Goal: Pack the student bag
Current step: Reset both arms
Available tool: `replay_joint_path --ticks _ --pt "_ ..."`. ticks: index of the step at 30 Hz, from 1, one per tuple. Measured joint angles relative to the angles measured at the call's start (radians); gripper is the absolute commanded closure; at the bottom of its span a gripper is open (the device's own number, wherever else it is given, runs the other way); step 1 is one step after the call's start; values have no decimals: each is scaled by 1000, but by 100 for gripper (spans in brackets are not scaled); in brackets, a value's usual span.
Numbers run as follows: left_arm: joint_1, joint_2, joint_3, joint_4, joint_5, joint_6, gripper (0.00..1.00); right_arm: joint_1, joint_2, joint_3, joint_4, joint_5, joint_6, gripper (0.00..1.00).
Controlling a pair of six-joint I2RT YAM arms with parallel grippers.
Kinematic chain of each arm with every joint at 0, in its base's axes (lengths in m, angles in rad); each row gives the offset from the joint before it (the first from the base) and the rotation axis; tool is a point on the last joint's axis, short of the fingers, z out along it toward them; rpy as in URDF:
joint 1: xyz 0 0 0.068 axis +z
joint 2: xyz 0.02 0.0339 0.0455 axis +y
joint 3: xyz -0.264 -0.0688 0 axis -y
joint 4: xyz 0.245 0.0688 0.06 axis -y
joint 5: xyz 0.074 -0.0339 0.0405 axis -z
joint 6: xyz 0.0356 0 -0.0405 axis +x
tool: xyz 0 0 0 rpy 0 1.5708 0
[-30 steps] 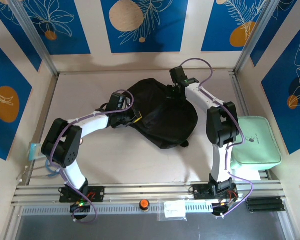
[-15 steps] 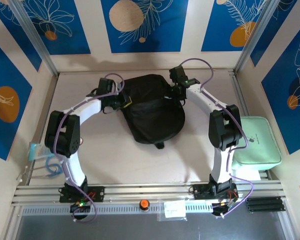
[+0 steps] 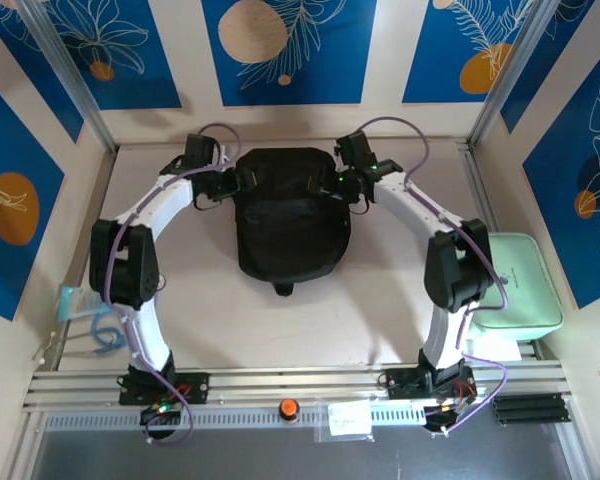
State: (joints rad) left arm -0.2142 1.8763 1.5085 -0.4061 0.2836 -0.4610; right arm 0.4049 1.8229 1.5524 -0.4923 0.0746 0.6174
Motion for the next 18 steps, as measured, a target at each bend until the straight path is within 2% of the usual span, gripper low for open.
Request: replay_joint_path --ticks 2,3,4,7,10,13,18 --pt "0 -84 -51 3 -67 34 13 -16 -102 -68 29 24 -13 16" --pt "0 -137 -86 10 -104 51 8 -28 -165 -113 51 39 -21 4" --pt "0 -197 -126 23 -145 71 3 -42 -233 -165 77 60 -28 1" --pt "2 -362 -269 99 -276 123 0 -83 -400 -311 156 145 -54 1" --pt "9 -492 -441 207 -400 154 0 -104 -505 -452 229 270 -89 1" --pt "15 -573 -630 312 -521 180 0 -113 -544 -581 281 378 -118 1" --pt "24 -666 -893 466 -729 233 0 -140 -531 -744 381 478 -208 1"
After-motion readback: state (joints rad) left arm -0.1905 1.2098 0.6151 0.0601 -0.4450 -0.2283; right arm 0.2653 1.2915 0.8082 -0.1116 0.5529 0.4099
